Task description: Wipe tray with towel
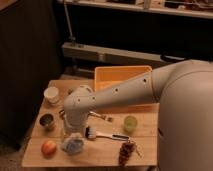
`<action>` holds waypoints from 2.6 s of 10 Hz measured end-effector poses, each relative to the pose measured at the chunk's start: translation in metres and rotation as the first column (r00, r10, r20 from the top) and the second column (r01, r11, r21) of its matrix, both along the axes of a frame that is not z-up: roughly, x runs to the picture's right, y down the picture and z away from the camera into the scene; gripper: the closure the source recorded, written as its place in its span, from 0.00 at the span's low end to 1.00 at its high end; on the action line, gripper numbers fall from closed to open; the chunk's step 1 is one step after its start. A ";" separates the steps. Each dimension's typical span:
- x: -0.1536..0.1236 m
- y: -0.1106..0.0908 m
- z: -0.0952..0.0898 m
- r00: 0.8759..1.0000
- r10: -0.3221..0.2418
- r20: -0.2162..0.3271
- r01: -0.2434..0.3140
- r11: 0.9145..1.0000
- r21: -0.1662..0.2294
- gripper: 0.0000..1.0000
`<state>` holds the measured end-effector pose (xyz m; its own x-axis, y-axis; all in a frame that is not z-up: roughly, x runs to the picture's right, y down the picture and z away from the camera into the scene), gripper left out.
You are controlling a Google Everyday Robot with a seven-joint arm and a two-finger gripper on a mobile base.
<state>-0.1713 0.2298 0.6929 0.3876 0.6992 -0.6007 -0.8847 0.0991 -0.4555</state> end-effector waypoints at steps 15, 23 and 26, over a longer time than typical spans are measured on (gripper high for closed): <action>-0.013 0.023 0.031 0.993 -0.102 -0.055 0.102 0.995 0.003 1.00; 0.054 -0.201 0.002 0.986 0.128 -0.110 -0.120 0.990 0.077 1.00; 0.077 -0.275 0.014 0.955 0.233 -0.185 -0.206 0.966 0.156 1.00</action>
